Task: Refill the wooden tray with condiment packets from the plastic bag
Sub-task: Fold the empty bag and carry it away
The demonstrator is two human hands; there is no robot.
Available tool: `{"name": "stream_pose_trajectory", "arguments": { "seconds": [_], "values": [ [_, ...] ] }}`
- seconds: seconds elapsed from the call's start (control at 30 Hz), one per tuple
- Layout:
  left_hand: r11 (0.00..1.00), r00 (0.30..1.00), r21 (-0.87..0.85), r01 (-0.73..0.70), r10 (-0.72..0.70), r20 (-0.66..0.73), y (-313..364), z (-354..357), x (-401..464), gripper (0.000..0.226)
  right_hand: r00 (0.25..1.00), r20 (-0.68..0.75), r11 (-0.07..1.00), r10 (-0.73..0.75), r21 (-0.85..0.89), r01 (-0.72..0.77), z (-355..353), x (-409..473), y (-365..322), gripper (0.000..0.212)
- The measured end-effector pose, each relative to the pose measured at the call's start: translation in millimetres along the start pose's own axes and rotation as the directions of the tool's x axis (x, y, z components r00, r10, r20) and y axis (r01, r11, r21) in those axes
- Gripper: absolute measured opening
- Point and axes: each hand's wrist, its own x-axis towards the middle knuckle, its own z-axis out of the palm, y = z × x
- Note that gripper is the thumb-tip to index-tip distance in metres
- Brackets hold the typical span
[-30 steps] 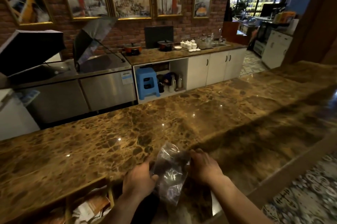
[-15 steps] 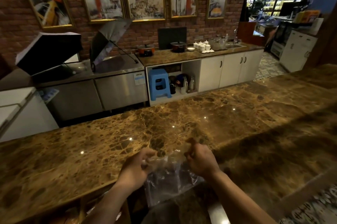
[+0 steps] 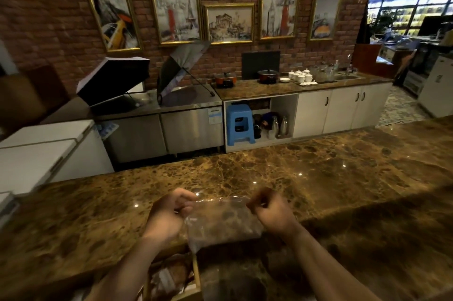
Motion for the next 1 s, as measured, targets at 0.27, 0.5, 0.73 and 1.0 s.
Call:
{"name": "stream_pose_trajectory", "arguments": {
  "seconds": [0.27, 0.5, 0.73, 1.0],
  "values": [
    [0.99, 0.985, -0.132, -0.041, 0.018, -0.171, -27.8, -46.2, -25.3, 0.065, 0.995, 0.079, 0.953, 0.055, 0.292, -0.076, 41.3, 9.4, -54.3, 0.007],
    [0.907, 0.94, -0.372, 0.199, -0.284, -0.189, -73.0, -108.0, -73.9, 0.065, 0.979, 0.196, 0.963, -0.061, 0.269, 0.006, 100.9, -8.1, -118.0, 0.012],
    [0.924, 0.889, -0.333, 0.189, -0.305, -0.34, -120.1, -200.3, -157.3, 0.032, 0.932, 0.324, 0.947, -0.162, 0.317, 0.055, 194.6, -40.8, -196.0, 0.008],
    [0.841, 0.708, -0.515, 0.167, -0.465, -0.531, -201.0, -316.7, -297.1, 0.021, 0.772, 0.579, 0.953, -0.263, 0.279, 0.115, 330.4, -136.7, -290.0, 0.054]
  ]
}}
